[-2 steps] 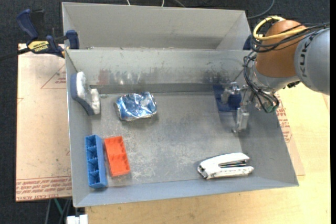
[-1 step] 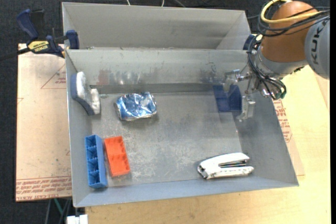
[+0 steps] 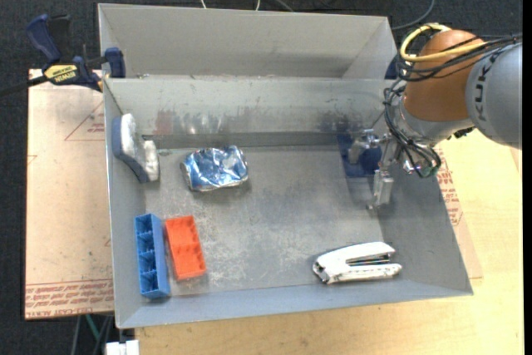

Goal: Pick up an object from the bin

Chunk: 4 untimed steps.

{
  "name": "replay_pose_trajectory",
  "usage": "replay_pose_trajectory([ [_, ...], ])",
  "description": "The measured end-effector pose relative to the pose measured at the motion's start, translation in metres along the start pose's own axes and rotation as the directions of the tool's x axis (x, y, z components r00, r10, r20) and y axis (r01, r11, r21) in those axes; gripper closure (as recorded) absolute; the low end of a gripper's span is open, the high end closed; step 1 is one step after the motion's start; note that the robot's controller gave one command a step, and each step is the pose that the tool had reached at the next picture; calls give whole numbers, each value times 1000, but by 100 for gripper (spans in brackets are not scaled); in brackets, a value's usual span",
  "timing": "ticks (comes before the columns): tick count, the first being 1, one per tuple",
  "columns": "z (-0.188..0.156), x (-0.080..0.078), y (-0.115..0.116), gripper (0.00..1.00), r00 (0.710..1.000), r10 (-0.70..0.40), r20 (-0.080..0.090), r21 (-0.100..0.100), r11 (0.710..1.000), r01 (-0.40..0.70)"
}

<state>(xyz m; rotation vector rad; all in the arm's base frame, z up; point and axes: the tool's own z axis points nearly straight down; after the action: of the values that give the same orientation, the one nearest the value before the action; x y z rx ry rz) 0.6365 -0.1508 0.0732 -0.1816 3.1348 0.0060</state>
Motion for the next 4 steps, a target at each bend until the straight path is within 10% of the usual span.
replay_pose_trajectory([
  [1,3,-2,3,0,987,160,13,-1,987,-160],
  [2,2,17,12,100,856,517,4,-4,856,-517],
  [4,-12,17,13,100,857,516,3,-4,857,-516],
])
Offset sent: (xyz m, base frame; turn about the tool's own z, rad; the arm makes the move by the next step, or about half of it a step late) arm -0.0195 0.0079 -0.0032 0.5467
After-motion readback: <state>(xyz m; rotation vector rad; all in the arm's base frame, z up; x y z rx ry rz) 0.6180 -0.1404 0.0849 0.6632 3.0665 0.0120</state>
